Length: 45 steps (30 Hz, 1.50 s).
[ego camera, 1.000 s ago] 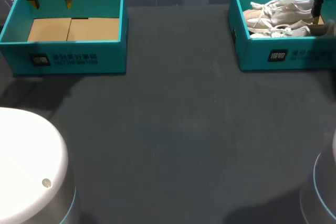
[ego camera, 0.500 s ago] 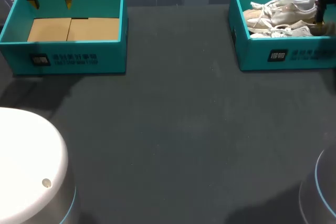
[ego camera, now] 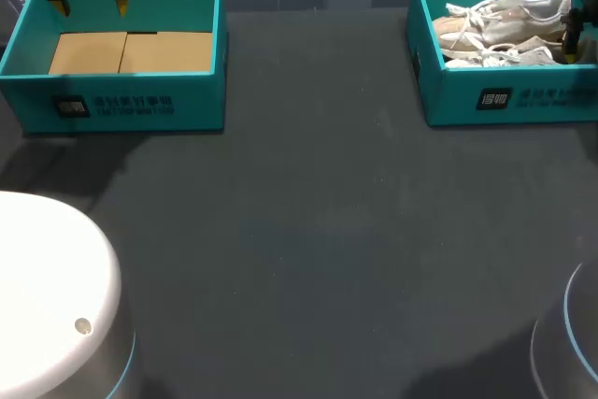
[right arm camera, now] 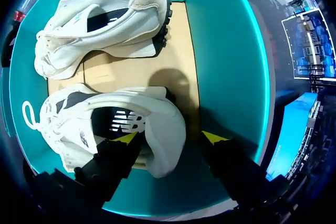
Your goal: Take the shoe out of the shoebox, open the shoe tongue, remove and reinsert the insole, then place the shoe into the shoebox
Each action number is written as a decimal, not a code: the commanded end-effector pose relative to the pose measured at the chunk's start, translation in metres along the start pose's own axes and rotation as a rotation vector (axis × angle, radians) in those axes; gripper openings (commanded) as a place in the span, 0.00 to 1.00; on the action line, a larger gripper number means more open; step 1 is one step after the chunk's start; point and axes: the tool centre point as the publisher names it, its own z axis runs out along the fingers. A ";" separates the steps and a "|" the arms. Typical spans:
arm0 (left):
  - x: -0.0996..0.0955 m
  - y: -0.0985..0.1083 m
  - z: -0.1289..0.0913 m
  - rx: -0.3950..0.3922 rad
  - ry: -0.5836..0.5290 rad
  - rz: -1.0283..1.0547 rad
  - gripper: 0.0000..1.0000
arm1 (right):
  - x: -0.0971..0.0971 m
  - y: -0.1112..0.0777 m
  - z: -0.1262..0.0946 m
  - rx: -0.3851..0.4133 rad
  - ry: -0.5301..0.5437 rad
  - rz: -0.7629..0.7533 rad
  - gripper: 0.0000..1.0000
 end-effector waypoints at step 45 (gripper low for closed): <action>0.000 0.000 0.000 0.000 -0.001 0.000 1.00 | -0.017 0.011 -0.014 -0.048 0.021 0.128 0.00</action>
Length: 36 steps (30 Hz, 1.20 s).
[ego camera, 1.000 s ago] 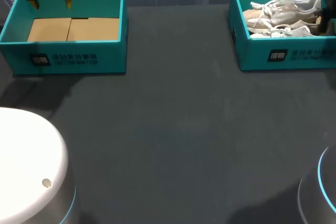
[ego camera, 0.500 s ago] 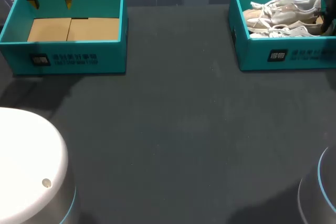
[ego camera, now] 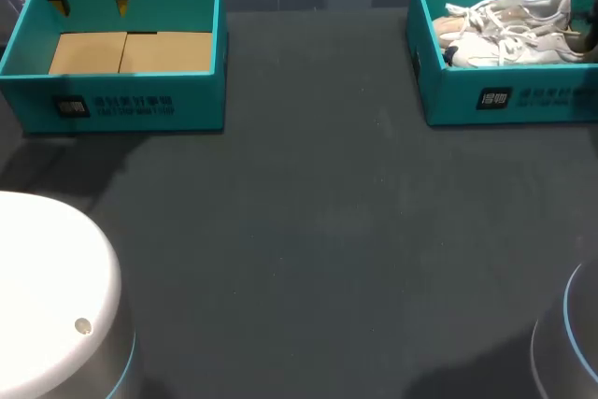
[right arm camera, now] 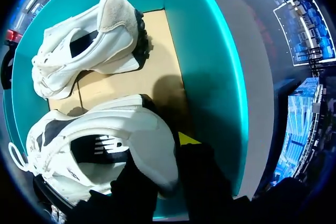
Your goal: Take the shoe out of the shoebox, open the shoe tongue, remove and reinsert the insole, then place the shoe into the shoebox
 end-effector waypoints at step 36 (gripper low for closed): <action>0.000 0.000 0.000 0.000 -0.001 0.000 1.00 | 0.001 -0.005 -0.110 -0.025 -0.021 0.000 0.00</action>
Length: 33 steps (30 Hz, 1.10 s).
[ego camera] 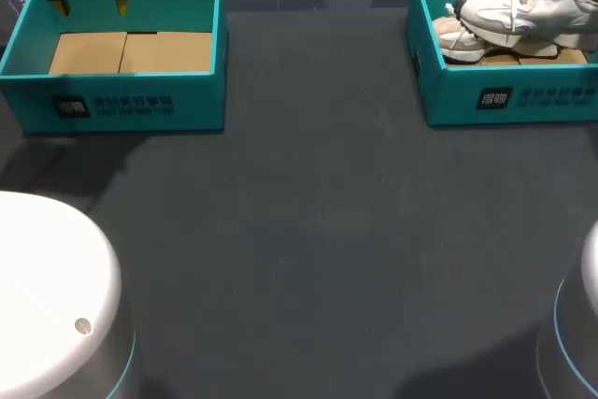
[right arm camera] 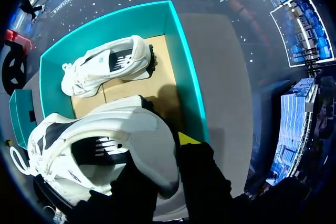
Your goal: Take the shoe out of the shoebox, open the shoe tongue, remove and reinsert the insole, then place the shoe into the shoebox
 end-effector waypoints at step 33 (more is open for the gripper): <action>0.000 0.000 0.000 0.000 -0.001 0.000 1.00 | 0.042 -0.106 -0.111 -0.159 -0.191 0.016 0.00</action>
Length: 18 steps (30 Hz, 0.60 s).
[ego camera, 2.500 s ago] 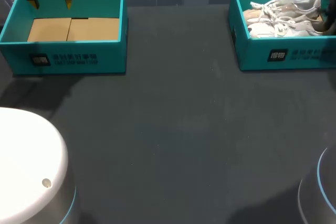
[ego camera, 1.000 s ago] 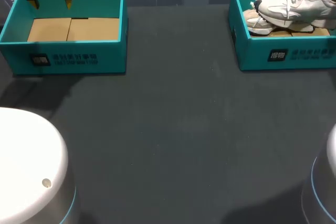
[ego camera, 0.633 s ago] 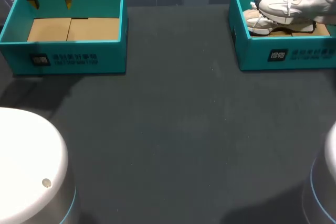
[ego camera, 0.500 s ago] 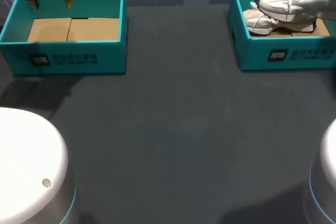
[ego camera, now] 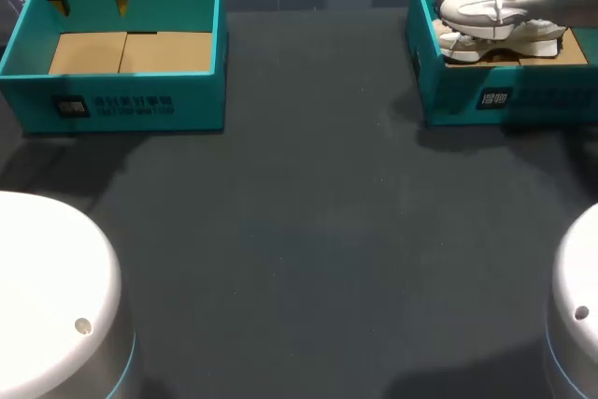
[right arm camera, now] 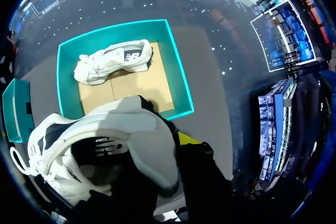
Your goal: Take the shoe out of the shoebox, open the shoe tongue, remove and reinsert the insole, then place the shoe into the shoebox
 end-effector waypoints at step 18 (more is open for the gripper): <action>0.000 0.000 0.000 0.000 -0.001 0.000 1.00 | 0.089 -0.133 -0.014 -0.055 0.050 0.022 0.00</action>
